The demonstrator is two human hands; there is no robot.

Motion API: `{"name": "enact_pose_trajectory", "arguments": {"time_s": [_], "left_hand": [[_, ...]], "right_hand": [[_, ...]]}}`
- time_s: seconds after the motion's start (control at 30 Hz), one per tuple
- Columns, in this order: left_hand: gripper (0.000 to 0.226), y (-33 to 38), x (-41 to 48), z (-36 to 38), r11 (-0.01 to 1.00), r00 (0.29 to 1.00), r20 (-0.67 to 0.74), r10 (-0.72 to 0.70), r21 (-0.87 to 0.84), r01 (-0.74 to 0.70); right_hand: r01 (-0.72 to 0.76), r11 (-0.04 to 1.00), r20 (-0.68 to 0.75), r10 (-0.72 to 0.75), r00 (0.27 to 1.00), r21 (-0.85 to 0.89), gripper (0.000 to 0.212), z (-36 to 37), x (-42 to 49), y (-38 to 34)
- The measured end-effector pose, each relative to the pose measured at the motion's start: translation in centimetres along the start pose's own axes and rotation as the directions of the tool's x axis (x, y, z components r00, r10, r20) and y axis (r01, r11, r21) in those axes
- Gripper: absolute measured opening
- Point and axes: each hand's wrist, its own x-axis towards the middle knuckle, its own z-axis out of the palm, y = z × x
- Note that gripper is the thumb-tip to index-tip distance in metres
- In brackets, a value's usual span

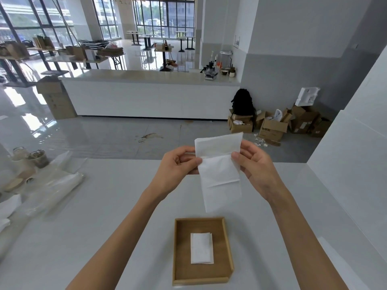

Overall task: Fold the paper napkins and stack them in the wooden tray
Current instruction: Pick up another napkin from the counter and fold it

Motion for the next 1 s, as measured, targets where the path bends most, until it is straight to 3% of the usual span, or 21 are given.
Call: {"name": "enact_pose_trajectory", "arguments": {"time_s": [0.17,0.47,0.6,0.77,0.87,1.0], "left_hand": [[0.023,0.3,0.0,0.1,0.997,0.999,-0.01,0.053,0.056,-0.052],[0.042,0.1,-1.1,-0.4,0.981,0.981,-0.011,0.192,0.001,-0.192],[0.017,-0.6,-1.0,-0.5,0.969,0.993,0.05,0.11,-0.228,-0.096],[0.03,-0.9,-1.2,0.0,0.93,0.993,0.108,-0.046,-0.357,0.082],[0.034,-0.7,-1.2,0.5,0.957,0.991,0.06,-0.122,-0.256,0.134],[0.021,-0.6,-1.2,0.7,0.989,0.993,0.046,-0.112,-0.096,0.116]], "right_hand": [[0.044,0.98,0.021,-0.041,0.999,-0.193,0.037,-0.1,-0.2,0.3],[0.077,0.976,-0.041,-0.087,0.995,-0.201,0.06,0.4,0.0,0.1],[0.095,0.977,-0.036,-0.104,0.994,-0.19,0.059,0.3,0.0,0.0],[0.092,0.971,-0.007,-0.096,0.995,-0.219,0.058,0.0,0.2,-0.3],[0.077,0.97,0.037,-0.07,0.997,-0.23,0.055,0.0,0.0,-0.6],[0.057,0.964,0.056,-0.044,0.997,-0.261,0.047,0.0,-0.2,-0.9]]}}
